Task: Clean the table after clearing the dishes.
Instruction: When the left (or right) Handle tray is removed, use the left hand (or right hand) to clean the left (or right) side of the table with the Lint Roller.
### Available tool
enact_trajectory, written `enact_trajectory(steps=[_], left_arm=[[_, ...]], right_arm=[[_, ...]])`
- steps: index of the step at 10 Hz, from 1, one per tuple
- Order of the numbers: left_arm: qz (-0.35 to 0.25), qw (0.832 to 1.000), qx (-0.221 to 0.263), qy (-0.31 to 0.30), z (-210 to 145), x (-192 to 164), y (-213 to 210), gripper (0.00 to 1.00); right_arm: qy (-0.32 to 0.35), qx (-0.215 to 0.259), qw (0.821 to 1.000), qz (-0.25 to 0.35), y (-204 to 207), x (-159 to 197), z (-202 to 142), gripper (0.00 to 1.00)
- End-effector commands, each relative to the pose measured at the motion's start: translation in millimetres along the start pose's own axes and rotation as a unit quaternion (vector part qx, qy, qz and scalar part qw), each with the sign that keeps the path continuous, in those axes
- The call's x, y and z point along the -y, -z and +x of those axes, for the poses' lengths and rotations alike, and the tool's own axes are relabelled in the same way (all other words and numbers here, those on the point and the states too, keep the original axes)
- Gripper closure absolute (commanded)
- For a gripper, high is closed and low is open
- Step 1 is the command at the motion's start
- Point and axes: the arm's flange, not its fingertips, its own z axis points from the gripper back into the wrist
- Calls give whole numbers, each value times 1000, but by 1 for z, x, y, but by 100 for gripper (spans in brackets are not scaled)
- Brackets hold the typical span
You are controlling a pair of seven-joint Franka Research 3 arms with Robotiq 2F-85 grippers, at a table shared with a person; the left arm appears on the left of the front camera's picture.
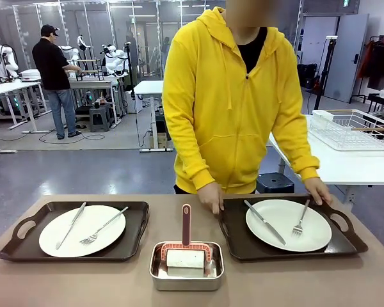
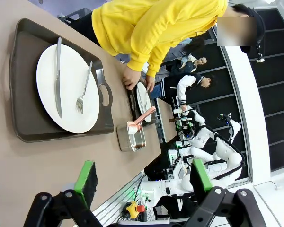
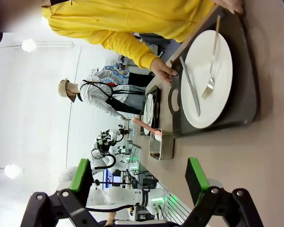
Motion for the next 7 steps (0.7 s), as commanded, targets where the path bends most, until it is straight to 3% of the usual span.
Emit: enact_trajectory(steps=[1, 5, 7], left_arm=[[-1, 1000, 0, 3, 0, 0, -2, 0], [-1, 1000, 0, 3, 0, 0, -2, 0], [-1, 1000, 0, 3, 0, 0, -2, 0]], right_arm=[[-3, -2, 1000, 2, 1, -3, 0, 0], [0, 0, 1000, 0, 0, 0, 0, 0], [-58, -35, 997, -47, 39, -46, 3, 0]])
